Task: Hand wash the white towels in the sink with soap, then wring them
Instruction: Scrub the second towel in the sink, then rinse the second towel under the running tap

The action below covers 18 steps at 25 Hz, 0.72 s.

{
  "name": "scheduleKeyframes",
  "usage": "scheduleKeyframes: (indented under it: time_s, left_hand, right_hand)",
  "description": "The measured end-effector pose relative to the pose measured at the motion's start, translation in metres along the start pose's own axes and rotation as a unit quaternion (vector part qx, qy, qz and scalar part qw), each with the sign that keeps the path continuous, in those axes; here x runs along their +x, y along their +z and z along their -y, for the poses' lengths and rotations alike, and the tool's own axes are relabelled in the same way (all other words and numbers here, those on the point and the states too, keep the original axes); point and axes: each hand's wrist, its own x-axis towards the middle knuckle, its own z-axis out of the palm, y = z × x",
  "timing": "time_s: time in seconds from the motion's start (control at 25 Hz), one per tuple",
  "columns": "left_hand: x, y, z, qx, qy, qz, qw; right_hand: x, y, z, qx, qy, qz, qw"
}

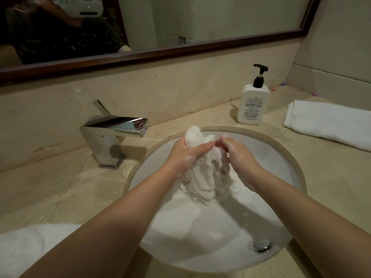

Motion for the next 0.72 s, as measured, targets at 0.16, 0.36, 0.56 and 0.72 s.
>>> scheduleKeyframes:
  time_s: [0.16,0.36,0.56,0.72]
  left_hand:
    - [0.003,-0.004,0.004,-0.049,-0.03,0.014,0.998]
    - [0.005,-0.005,0.01,-0.172,-0.103,-0.122,0.972]
    - [-0.005,-0.008,0.009,-0.22,-0.14,-0.155,0.953]
    - [-0.005,-0.01,0.007,-0.271,-0.194,-0.188,0.924]
  right_hand:
    - [0.006,-0.015,0.009,-0.045,-0.004,0.068,0.997]
    - [0.021,-0.001,0.038,-0.132,-0.118,-0.019,0.984]
    - [0.045,0.036,0.08,-0.162,-0.155,0.043,0.974]
    - [0.073,0.081,0.124,-0.202,-0.171,0.127,0.956]
